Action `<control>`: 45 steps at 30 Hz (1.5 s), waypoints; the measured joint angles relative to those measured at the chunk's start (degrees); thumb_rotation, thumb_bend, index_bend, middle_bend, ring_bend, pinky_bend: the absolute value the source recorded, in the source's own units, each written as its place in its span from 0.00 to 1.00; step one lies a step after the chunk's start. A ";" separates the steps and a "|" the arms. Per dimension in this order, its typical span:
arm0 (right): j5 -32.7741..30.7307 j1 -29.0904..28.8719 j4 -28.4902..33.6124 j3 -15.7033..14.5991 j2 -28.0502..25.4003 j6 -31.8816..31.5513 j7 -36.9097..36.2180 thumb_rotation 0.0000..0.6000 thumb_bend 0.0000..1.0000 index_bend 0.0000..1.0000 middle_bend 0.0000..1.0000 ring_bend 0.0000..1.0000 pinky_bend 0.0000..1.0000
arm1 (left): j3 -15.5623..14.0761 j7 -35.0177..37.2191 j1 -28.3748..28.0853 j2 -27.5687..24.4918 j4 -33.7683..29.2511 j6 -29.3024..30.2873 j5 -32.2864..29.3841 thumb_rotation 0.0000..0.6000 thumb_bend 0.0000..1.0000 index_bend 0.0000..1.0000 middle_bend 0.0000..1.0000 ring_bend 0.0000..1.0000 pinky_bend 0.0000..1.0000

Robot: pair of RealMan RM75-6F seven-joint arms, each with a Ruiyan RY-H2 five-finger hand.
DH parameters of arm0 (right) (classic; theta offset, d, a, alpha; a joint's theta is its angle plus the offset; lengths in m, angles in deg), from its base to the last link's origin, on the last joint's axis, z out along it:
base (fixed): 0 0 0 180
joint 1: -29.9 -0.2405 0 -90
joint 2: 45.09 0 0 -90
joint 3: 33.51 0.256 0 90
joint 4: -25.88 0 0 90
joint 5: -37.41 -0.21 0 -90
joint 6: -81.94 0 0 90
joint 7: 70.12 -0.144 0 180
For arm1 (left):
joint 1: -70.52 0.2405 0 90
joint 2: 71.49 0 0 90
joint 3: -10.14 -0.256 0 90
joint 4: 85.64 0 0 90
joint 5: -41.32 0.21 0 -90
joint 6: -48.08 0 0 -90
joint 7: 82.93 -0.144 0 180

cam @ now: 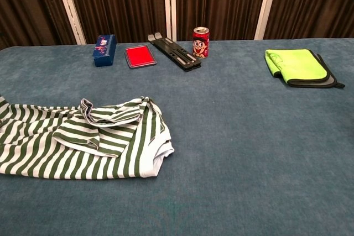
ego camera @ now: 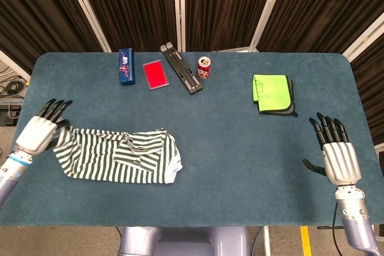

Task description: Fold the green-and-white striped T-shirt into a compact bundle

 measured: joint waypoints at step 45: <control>-0.57 0.73 0.49 0.72 -1.63 -0.18 -2.82 1.00 0.00 0.01 0.00 0.00 0.00 | -3.32 -13.68 -18.49 17.80 -9.14 -6.23 8.04 1.00 0.31 0.03 0.00 0.00 0.00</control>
